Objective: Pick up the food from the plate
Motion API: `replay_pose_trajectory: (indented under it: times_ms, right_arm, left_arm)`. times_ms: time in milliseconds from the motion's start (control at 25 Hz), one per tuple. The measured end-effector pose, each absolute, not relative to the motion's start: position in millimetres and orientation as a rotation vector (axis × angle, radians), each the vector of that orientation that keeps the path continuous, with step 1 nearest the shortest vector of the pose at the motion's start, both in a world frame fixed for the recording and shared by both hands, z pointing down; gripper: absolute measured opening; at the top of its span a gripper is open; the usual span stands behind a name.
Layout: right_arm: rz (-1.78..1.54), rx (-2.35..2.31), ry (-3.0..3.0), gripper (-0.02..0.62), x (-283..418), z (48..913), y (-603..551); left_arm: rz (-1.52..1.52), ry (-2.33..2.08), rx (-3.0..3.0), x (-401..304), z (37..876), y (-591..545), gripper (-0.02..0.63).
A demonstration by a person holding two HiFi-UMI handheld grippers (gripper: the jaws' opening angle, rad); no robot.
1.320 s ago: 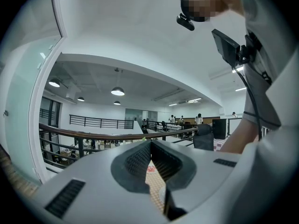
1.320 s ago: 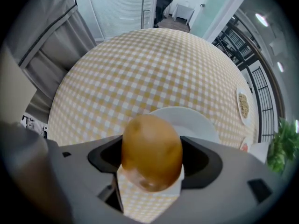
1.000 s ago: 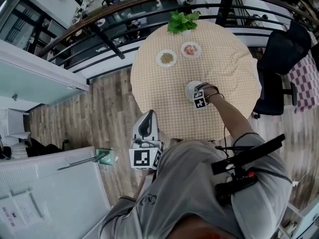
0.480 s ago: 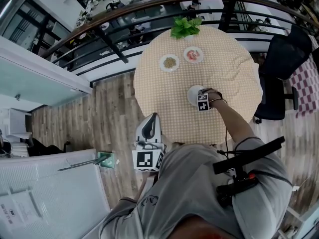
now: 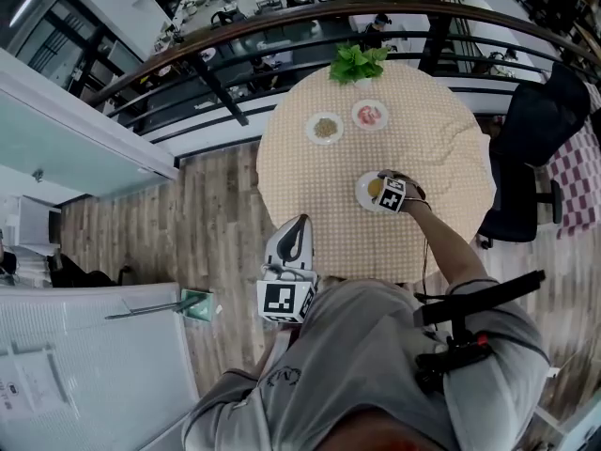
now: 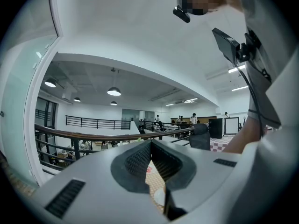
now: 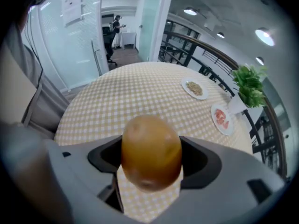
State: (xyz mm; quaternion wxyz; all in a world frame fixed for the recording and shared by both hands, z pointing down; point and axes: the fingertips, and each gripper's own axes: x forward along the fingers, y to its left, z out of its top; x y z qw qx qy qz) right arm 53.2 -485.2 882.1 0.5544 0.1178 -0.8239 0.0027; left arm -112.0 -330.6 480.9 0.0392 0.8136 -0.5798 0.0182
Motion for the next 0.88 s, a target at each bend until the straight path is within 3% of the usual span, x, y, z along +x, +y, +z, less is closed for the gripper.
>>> replay_pose_trajectory:
  times_ms: [440, 880]
  right_arm:
    - [0.109, 0.586, -2.28, 0.35, 31, 760, -498]
    - [0.201, 0.899, -2.741, 0.35, 26, 549, -470]
  left_arm:
    - [0.041, -1.695, 2.546, -94, 477, -340, 0.011]
    - [0.045, -1.658, 2.613, -87, 467, -358, 0.011]
